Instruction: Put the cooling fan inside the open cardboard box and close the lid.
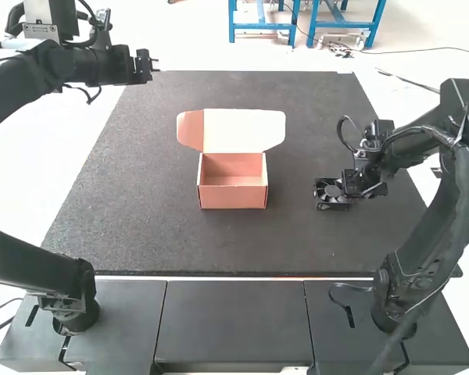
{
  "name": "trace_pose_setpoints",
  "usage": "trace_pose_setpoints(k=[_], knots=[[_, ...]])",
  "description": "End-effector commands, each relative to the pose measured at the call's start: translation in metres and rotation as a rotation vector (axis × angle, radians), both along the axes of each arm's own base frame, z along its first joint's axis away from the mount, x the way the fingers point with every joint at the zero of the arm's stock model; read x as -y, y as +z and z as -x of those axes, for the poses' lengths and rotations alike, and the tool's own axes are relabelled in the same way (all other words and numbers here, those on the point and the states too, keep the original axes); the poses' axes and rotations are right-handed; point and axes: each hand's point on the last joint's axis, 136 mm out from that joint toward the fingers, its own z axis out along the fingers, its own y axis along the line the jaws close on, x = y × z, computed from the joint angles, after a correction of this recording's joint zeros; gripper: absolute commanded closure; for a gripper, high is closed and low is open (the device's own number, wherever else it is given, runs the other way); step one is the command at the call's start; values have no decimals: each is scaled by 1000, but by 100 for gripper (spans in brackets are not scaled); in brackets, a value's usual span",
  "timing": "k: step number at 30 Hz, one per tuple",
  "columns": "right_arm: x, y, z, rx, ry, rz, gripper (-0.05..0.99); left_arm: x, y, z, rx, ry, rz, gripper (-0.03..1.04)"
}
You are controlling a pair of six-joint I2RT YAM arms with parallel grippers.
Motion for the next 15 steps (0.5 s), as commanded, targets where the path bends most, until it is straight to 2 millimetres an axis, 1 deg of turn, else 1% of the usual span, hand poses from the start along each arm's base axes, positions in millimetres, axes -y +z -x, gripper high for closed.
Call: trace_pose_setpoints(k=[1,2,7,9,15], knots=[[-10,-23,25,-98,47,-8,93,0,8,5,32,-10,-6,4],[-11,-24,26,-101,52,-6,95,-1,7,5,29,-8,-6,4],[-14,-22,25,-94,101,16,95,-1,7,5,28,-8,-5,4],[-14,-19,24,-83,112,22,95,-1,8,5,30,-8,-5,4],[-13,0,12,-23,132,33,96,-1,8,7,27,-7,-4,4]])
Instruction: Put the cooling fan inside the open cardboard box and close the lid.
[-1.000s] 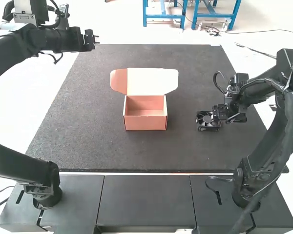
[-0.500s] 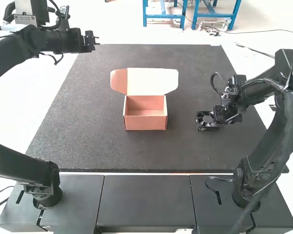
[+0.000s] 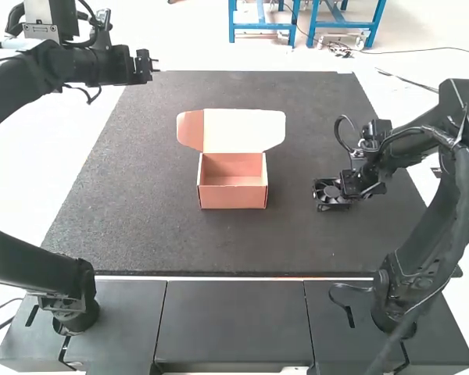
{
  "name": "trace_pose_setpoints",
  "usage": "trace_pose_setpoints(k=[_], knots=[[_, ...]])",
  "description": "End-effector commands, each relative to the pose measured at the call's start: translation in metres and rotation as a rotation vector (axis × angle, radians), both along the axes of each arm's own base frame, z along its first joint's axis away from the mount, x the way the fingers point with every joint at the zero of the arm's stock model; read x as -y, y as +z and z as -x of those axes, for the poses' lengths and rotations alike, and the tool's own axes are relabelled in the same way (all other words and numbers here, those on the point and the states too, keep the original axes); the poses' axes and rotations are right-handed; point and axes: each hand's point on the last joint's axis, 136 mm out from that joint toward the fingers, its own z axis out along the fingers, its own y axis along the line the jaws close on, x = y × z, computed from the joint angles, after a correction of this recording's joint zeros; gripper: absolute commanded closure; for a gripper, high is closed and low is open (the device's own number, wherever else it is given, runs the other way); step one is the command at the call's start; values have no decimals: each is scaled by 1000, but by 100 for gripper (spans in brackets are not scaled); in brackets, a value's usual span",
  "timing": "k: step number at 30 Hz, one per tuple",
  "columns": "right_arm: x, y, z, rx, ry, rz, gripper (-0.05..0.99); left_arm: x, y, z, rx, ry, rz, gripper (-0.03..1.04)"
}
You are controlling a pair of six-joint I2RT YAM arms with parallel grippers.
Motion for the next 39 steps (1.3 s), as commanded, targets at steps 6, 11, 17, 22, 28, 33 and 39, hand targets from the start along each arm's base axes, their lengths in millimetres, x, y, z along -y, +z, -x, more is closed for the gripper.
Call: trace_pose_setpoints(k=[6,11,17,22,28,33,39], knots=[[-16,32,1,23,105,-25,96,-1,7,10,26,-7,-3,4],[-32,57,11,-21,186,-92,96,1,4,16,22,-12,-2,4],[-59,104,31,-54,284,-213,96,1,0,21,14,-13,-2,4],[-98,143,50,-72,380,-298,96,1,-1,23,14,-13,-2,4],[-159,174,66,-84,440,-371,96,1,-6,24,8,-12,-1,4],[-213,173,70,-83,452,-419,96,0,-12,27,9,-2,-3,4],[-263,165,60,-49,437,-434,96,-7,-16,32,28,31,-16,4]])
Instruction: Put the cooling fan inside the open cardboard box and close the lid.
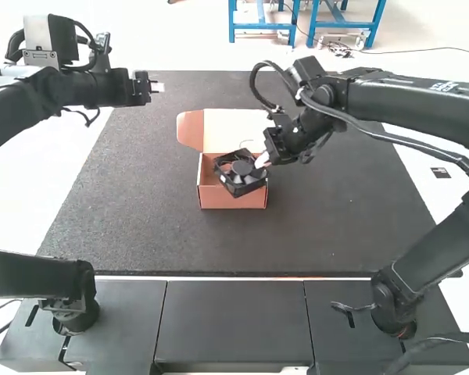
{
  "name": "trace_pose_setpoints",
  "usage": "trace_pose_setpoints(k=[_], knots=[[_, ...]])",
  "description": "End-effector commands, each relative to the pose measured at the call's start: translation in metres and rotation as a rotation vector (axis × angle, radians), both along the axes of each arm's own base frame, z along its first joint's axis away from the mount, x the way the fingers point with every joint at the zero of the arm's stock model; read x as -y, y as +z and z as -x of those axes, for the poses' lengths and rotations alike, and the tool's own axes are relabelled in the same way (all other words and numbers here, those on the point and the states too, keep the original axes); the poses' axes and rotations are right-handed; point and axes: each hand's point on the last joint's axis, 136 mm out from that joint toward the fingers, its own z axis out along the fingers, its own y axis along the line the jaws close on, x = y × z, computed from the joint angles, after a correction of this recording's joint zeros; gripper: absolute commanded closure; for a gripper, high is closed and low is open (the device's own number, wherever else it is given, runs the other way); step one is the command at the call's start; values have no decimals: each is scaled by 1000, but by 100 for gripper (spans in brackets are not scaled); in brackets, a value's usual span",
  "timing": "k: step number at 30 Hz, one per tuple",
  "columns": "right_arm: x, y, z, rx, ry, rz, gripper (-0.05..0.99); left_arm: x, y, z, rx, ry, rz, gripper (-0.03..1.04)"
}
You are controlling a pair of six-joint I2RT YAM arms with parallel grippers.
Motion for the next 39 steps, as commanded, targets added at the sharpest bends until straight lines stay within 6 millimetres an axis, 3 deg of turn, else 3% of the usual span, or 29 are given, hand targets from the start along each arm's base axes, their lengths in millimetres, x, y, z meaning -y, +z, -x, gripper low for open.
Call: trace_pose_setpoints(k=[1,12,19,24,39], knots=[[-17,3,-11,-25,-86,-30,96,-5,14,6,55,20,-12,4],[-28,-16,-63,59,-149,-15,96,-9,5,9,42,38,-21,4],[-24,-26,-86,70,-170,-8,96,-9,-2,9,31,40,-23,4],[-18,-36,-94,72,-175,6,96,-9,-3,9,30,40,-23,4],[-24,-56,-106,74,-178,9,96,-9,-14,11,13,37,-30,4]])
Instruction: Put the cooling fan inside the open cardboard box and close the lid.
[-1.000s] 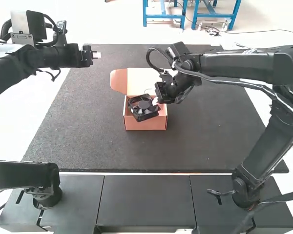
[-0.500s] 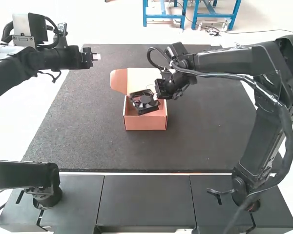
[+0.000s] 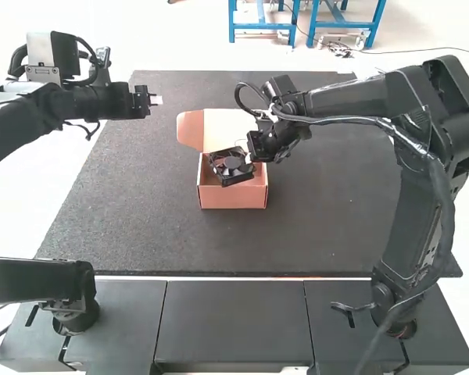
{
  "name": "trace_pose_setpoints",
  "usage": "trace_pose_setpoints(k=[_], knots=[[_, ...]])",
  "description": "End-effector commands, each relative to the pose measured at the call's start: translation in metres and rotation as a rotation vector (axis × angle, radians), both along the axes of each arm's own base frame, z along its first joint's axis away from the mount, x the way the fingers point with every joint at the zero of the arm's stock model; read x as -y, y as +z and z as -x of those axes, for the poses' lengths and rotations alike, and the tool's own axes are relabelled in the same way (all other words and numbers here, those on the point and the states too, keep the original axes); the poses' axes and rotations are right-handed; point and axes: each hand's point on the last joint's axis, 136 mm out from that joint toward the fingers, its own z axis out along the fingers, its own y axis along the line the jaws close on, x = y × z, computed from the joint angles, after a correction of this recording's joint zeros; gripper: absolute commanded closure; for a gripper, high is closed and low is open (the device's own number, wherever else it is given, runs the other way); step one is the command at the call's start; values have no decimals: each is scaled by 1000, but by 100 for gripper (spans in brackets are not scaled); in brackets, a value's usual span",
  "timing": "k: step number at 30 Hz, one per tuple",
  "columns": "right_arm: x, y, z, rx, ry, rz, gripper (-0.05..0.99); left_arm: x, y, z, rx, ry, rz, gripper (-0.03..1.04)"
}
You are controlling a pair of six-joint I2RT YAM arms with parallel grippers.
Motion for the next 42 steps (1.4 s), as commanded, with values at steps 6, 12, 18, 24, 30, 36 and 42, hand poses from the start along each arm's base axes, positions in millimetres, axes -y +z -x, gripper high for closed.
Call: trace_pose_setpoints(k=[6,12,18,24,30,36,42], knots=[[-5,9,-15,42,-2,-25,95,-3,5,2,34,5,-17,4],[-6,4,-18,37,-5,-20,95,-4,5,1,38,5,-20,4],[-6,-4,-18,26,-3,-10,95,-4,2,2,33,2,-22,4],[-3,-10,-21,29,-10,4,95,-3,1,2,30,1,-22,4],[7,-10,-35,44,-51,-7,95,-3,0,3,28,0,-23,4],[7,-10,-36,50,-53,-7,95,-3,-4,3,22,-1,-23,4],[3,-15,-29,39,-35,0,90,-3,-4,4,23,-1,-23,4]])
